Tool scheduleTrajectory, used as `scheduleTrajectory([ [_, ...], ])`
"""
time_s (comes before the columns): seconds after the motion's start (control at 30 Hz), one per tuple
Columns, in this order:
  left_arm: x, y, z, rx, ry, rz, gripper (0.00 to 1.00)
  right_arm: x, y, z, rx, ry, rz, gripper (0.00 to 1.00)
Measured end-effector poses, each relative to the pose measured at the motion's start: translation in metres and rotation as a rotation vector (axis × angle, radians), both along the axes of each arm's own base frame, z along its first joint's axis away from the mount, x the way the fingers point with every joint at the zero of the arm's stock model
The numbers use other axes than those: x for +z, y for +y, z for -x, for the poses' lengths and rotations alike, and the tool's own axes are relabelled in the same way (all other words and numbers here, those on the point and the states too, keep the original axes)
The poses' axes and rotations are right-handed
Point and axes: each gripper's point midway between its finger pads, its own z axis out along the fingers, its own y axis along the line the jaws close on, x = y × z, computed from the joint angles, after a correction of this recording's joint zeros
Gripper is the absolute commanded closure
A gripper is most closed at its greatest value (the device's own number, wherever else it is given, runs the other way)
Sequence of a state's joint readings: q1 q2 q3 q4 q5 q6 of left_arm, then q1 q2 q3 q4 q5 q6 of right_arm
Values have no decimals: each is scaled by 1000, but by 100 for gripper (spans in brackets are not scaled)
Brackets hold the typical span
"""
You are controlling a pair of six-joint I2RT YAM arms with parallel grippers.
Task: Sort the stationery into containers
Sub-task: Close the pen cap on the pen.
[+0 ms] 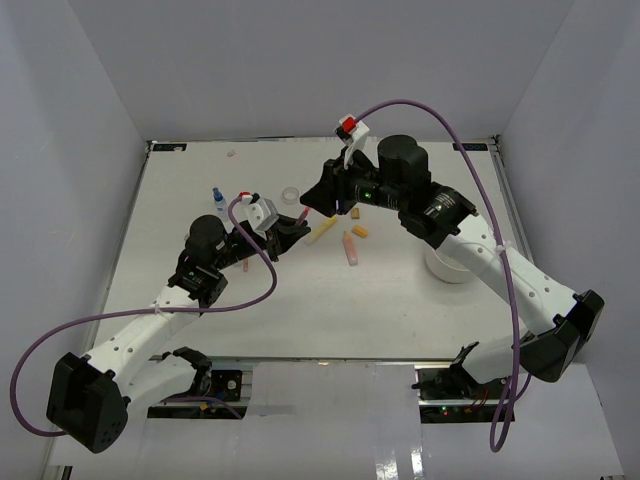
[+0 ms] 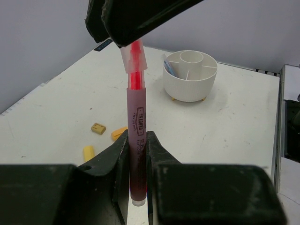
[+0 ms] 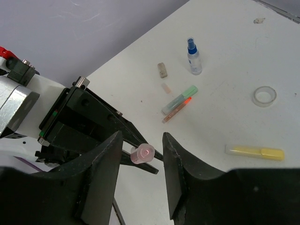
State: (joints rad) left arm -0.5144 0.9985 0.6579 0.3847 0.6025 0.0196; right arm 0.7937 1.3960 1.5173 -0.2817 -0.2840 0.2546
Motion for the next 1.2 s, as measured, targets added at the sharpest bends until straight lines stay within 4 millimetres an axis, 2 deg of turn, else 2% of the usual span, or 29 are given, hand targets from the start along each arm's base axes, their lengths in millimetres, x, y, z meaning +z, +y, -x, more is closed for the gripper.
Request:
scheduleTrajectory([
  [0.37, 1, 0, 0, 0, 5, 6, 100, 4, 2, 0, 6, -10, -22, 85],
  [0.47, 2, 0, 1, -1, 9, 12, 100, 6, 1, 1, 5, -22, -33, 90],
  [1.2, 19, -5, 9, -38, 50, 112, 100, 19, -7, 10, 10, -138, -150, 92],
])
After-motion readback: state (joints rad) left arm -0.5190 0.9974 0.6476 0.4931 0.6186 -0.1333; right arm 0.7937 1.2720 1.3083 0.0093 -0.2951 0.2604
